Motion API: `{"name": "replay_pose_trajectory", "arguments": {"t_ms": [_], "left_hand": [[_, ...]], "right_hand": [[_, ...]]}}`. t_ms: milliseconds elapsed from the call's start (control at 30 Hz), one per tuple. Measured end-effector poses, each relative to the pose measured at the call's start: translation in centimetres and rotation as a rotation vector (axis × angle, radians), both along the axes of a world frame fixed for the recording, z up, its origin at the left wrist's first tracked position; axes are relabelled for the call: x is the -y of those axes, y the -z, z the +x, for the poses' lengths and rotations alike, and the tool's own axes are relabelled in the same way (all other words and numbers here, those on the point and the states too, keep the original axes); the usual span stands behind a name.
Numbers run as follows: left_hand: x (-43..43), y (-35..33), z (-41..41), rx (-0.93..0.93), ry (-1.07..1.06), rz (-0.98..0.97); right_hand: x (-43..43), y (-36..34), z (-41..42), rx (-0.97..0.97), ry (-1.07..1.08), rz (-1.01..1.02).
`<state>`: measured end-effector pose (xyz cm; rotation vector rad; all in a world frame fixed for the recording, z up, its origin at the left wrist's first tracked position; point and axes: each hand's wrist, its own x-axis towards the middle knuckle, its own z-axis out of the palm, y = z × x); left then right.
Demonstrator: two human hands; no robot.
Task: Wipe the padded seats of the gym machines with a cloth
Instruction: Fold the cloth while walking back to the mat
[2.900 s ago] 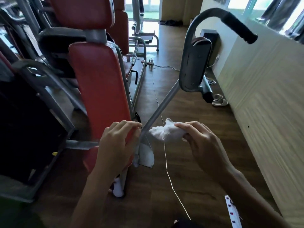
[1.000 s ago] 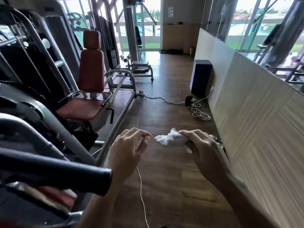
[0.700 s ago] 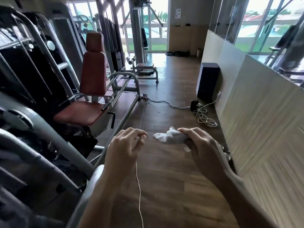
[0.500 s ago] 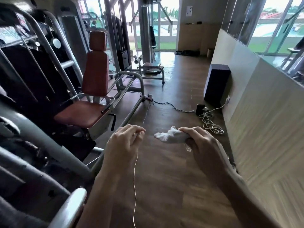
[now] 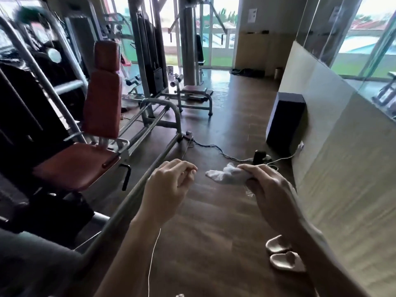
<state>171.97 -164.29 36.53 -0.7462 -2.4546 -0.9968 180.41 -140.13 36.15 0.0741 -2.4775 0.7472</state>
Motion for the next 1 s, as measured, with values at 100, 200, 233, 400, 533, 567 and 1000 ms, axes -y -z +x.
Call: {"name": "replay_pose_trajectory", "arguments": {"t_ms": [100,200,233,400,533,567,1000], "left_hand": [[-2.6,0.9,-6.5,0.023,0.02,-0.007],[-4.9,1.5,-13.8,0.057,0.062,-0.022],[-5.6,1.6,-16.3,0.061,0.075,-0.03],[-10.2,1.3,-28.7,0.064,0.133,-0.038],[-14.5,1.5,-38.3,0.063,0.157,-0.061],[-15.7,1.7,-40.7,0.059,0.16,-0.071],[-33.1,2.7,-70.0,0.082,0.124,-0.043]], "right_hand": [[-2.4,1.0,-6.3,0.007,0.018,-0.004],[-4.5,1.7,-12.7,0.02,0.049,-0.015],[-5.2,1.8,-14.7,0.027,0.061,-0.016],[-9.0,1.9,-25.0,0.05,0.099,0.01],[-13.4,2.1,-33.2,0.066,0.139,0.052],[-14.6,2.0,-35.4,0.061,0.146,0.069],[-32.0,1.8,-66.1,0.088,0.115,0.135]]}}
